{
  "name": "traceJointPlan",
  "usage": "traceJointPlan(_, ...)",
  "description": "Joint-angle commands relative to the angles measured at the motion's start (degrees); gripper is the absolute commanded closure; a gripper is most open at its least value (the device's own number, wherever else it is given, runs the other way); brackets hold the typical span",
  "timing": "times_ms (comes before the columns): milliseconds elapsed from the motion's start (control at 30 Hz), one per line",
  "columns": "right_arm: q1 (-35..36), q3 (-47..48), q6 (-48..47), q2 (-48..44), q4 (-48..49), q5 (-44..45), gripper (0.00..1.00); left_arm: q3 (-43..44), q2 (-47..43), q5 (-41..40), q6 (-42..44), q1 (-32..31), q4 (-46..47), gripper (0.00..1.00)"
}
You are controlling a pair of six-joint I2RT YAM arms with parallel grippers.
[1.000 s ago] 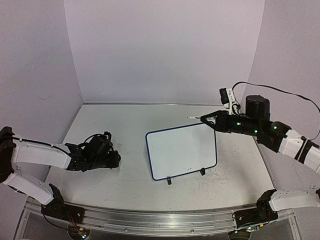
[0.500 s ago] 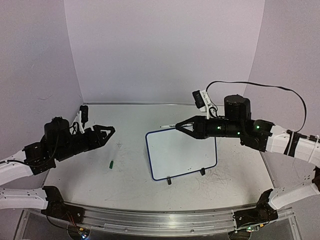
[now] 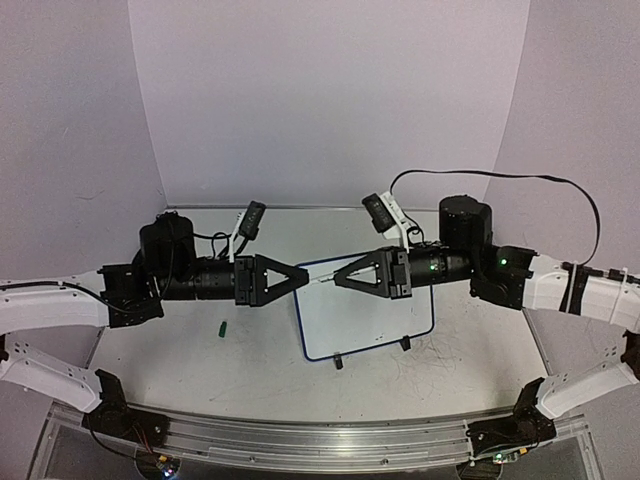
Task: Write a sentence on the whiteboard
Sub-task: Pass from the right arm to the left
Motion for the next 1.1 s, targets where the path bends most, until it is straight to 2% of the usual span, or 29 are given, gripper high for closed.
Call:
traceJointPlan(0,0.25,0.98,-3.22,1.5,1.73,-6.43,1.0,4.2,2.55,6.25,2.42,-0.65,6.99,0.28)
traceJointPlan(67,0.22,1.12,-3.72,1.71,1.59,-7.08,1.0,4.15,3.02,6.59,2.43,-0.67,7.28,0.32)
traceJointPlan(200,0.25,1.53,-4.26,2.45,1.17,-7.82,1.0,4.64,4.67,9.84,1.99,-0.67,7.72,0.47)
traceJointPlan(400,0.19,1.36,-3.6,3.05,1.27,-8.4,1.0,3.94,6.54,13.57,1.85,-1.0,7.98,0.48)
traceJointPlan(633,0.19,1.45,-2.98,3.33,1.27,-8.91,1.0,3.38,6.71,15.25,2.27,-1.31,8.21,0.7)
traceJointPlan(933,0.21,1.05,-1.32,2.3,2.05,-8.17,1.0,4.82,8.93,17.22,2.54,-1.99,8.42,0.74)
traceJointPlan(1000,0.2,0.87,-1.08,2.1,2.14,-8.03,1.0,5.01,9.07,17.17,2.73,-2.36,8.5,0.77)
traceJointPlan(1067,0.2,0.72,-0.96,2.08,2.15,-8.27,1.0,5.03,9.05,16.81,2.91,-2.5,8.66,0.85)
